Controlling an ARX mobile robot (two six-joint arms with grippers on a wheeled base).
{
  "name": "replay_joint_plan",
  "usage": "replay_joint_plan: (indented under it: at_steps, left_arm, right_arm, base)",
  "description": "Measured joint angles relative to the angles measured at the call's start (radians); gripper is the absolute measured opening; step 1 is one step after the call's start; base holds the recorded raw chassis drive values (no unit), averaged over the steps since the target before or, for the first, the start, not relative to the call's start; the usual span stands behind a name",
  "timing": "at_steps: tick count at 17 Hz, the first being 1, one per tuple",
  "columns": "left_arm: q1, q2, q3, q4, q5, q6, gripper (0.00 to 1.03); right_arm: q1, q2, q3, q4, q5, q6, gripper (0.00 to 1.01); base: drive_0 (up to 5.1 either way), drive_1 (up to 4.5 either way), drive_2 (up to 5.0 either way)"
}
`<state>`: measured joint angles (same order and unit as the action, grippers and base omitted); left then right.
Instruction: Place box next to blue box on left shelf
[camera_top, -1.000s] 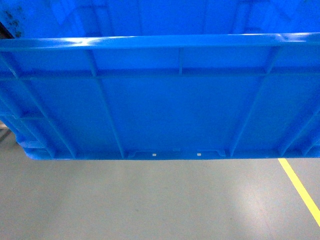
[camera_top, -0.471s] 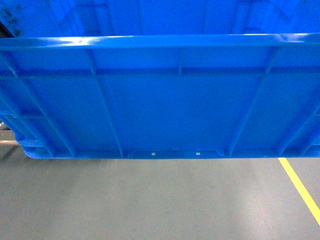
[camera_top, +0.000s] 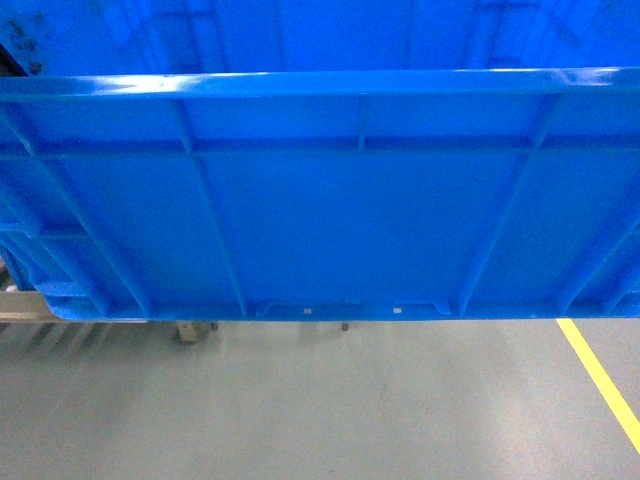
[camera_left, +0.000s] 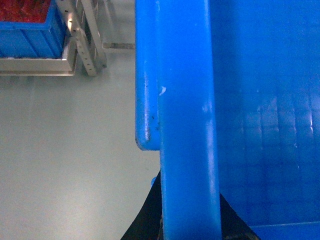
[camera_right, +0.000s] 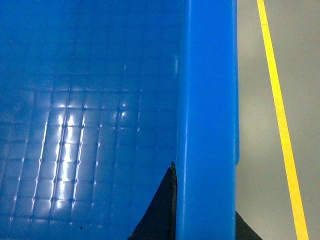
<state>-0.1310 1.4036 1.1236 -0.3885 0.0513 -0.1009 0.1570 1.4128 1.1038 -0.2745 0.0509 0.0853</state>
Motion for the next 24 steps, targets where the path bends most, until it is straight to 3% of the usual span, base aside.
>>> replay_joint_plan:
  at_steps: [9,13,24]
  left_arm:
    - [0.000,0.000,0.000,0.004,0.000,0.000,0.05]
    - [0.000,0.002,0.000,0.004,0.000,0.000,0.05]
    - [0.000,0.002,0.000,0.005,0.001,0.000,0.05]
  right_arm:
    - [0.000,-0.001,0.000,0.003,0.001,0.000,0.07]
    - [0.000,0.001,0.000,0.005,0.000,0.000,0.07]
    - [0.000,0.000,0.000,0.002,0.002,0.000,0.07]
  base:
    - [0.1,4.38,-4.2]
    - [0.0,0.00,0.0]
    - [-4.8,1.47,3.5]
